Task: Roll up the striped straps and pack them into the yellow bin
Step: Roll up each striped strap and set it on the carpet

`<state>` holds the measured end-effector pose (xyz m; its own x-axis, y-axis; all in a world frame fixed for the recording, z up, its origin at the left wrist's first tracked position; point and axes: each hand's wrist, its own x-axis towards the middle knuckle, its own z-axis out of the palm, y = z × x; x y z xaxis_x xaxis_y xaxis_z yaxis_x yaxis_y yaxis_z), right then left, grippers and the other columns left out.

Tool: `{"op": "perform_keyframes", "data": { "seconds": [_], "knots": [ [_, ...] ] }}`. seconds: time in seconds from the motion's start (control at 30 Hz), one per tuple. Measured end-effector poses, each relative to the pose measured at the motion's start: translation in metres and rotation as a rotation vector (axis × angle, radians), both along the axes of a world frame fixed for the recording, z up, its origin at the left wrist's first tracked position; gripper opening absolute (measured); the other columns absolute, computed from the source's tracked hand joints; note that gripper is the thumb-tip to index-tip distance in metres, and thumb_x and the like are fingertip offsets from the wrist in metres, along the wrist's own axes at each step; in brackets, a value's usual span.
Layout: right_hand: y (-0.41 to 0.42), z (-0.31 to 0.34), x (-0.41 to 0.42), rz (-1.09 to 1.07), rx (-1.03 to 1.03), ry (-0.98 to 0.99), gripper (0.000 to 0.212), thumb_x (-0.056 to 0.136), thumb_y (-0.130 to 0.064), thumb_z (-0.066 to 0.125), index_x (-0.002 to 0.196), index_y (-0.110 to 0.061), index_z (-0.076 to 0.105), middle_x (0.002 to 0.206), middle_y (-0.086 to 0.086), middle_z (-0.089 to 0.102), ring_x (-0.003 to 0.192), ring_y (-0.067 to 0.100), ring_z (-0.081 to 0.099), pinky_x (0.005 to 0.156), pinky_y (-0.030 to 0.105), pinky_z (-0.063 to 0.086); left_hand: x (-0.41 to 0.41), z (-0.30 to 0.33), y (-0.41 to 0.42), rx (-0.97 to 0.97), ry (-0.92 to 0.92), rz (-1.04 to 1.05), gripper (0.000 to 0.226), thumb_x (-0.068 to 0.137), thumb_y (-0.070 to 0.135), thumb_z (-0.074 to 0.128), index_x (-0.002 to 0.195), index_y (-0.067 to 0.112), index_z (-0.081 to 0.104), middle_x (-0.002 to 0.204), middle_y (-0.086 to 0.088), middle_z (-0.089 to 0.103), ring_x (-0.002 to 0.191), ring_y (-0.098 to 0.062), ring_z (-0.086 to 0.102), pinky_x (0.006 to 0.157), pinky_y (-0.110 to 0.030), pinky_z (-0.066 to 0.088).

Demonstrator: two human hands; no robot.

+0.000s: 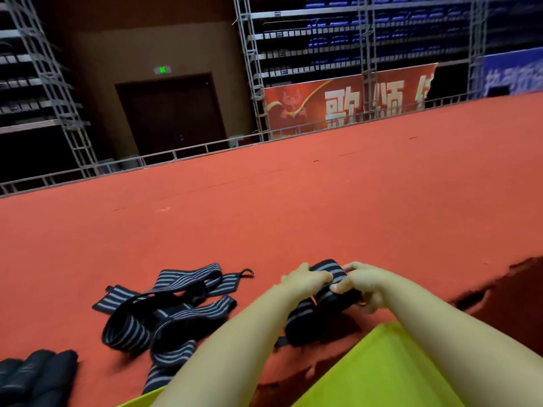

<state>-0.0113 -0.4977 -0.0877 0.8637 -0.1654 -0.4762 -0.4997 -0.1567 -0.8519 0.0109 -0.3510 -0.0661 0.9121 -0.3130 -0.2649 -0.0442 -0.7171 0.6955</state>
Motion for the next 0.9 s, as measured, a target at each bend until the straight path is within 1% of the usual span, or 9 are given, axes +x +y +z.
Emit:
{"op": "perform_keyframes", "data": {
  "seconds": [0.03, 0.1, 0.27, 0.37, 0.43, 0.57, 0.63, 0.7, 0.9],
  "knots": [
    [0.000, -0.004, 0.003, 0.002, 0.013, 0.028, 0.048, 0.082, -0.002, 0.068, 0.119, -0.025, 0.047, 0.103, 0.007, 0.056, 0.077, 0.020, 0.048, 0.064, 0.028, 0.034, 0.002, -0.005, -0.002, 0.078, -0.012, -0.005, 0.062, 0.088, 0.051, 0.056, 0.139, 0.019, 0.043, 0.146, -0.015, 0.043, 0.134, -0.037, 0.039, 0.106, -0.045, 0.036],
    [-0.002, -0.014, 0.008, 0.017, 0.018, 0.073, 0.046, 0.082, -0.001, 0.068, 0.115, -0.025, 0.047, 0.105, 0.007, 0.056, 0.080, 0.021, 0.050, 0.061, 0.028, 0.036, 0.012, -0.017, -0.005, 0.196, -0.034, -0.005, 0.067, 0.083, 0.061, 0.052, 0.138, 0.024, 0.042, 0.146, -0.014, 0.042, 0.135, -0.037, 0.034, 0.111, -0.053, 0.025],
    [-0.005, -0.031, 0.016, -0.002, -0.075, 0.135, 0.047, 0.080, -0.002, 0.071, 0.115, -0.025, 0.049, 0.110, 0.003, 0.057, 0.097, 0.023, 0.051, 0.063, 0.029, 0.041, 0.013, -0.033, -0.002, 0.344, -0.220, -0.149, 0.065, 0.087, 0.051, 0.054, 0.143, 0.026, 0.034, 0.140, -0.007, 0.047, 0.136, -0.028, 0.029, 0.107, -0.046, 0.022],
    [-0.003, -0.034, 0.014, 0.039, -0.120, 0.140, 0.042, 0.083, -0.006, 0.069, 0.115, -0.024, 0.049, 0.103, 0.002, 0.056, 0.090, 0.019, 0.052, 0.064, 0.030, 0.042, 0.016, -0.042, 0.004, 0.366, -0.318, -0.256, 0.062, 0.088, 0.048, 0.056, 0.143, 0.029, 0.035, 0.142, -0.001, 0.044, 0.135, -0.027, 0.030, 0.104, -0.045, 0.025],
    [-0.003, -0.033, 0.014, 0.098, -0.211, 0.108, 0.042, 0.086, -0.012, 0.068, 0.122, -0.020, 0.047, 0.104, 0.005, 0.057, 0.087, 0.021, 0.054, 0.069, 0.031, 0.045, 0.017, -0.045, 0.009, 0.390, -0.361, -0.286, 0.060, 0.088, 0.049, 0.056, 0.142, 0.032, 0.036, 0.144, 0.000, 0.039, 0.135, -0.026, 0.029, 0.105, -0.045, 0.024],
    [-0.004, -0.024, 0.008, 0.237, -0.586, 0.081, 0.070, 0.086, -0.039, 0.067, 0.144, -0.019, 0.034, 0.140, 0.008, 0.048, 0.124, 0.025, 0.050, 0.100, 0.032, 0.044, 0.014, -0.046, 0.018, 0.445, -0.384, -0.333, 0.057, 0.089, 0.047, 0.058, 0.142, 0.038, 0.039, 0.152, 0.000, 0.029, 0.140, -0.026, 0.020, 0.109, -0.046, 0.018],
    [-0.001, -0.020, 0.001, 0.217, -0.789, 0.042, 0.075, 0.083, -0.052, 0.065, 0.145, -0.025, 0.033, 0.144, 0.010, 0.041, 0.130, 0.027, 0.044, 0.104, 0.032, 0.040, 0.009, -0.042, 0.025, 0.477, -0.379, -0.338, 0.054, 0.089, 0.046, 0.058, 0.140, 0.038, 0.042, 0.156, -0.002, 0.023, 0.143, -0.027, 0.015, 0.112, -0.048, 0.014],
    [0.006, -0.016, -0.007, 0.152, -0.929, -0.037, 0.072, 0.080, -0.057, 0.064, 0.141, -0.032, 0.036, 0.140, 0.010, 0.037, 0.131, 0.030, 0.040, 0.106, 0.041, 0.038, 0.003, -0.035, 0.038, 0.501, -0.380, -0.330, 0.050, 0.090, 0.046, 0.057, 0.138, 0.037, 0.046, 0.158, -0.003, 0.021, 0.144, -0.027, 0.013, 0.113, -0.049, 0.013],
    [0.044, 0.018, -0.022, 0.122, -0.992, -0.253, 0.062, 0.084, -0.055, 0.060, 0.138, -0.031, 0.040, 0.135, 0.008, 0.039, 0.128, 0.030, 0.042, 0.101, 0.047, 0.038, -0.018, -0.010, 0.116, 0.549, -0.424, -0.230, 0.050, 0.091, 0.043, 0.056, 0.138, 0.031, 0.046, 0.151, 0.000, 0.032, 0.141, -0.025, 0.022, 0.110, -0.045, 0.022]
  ]
}}
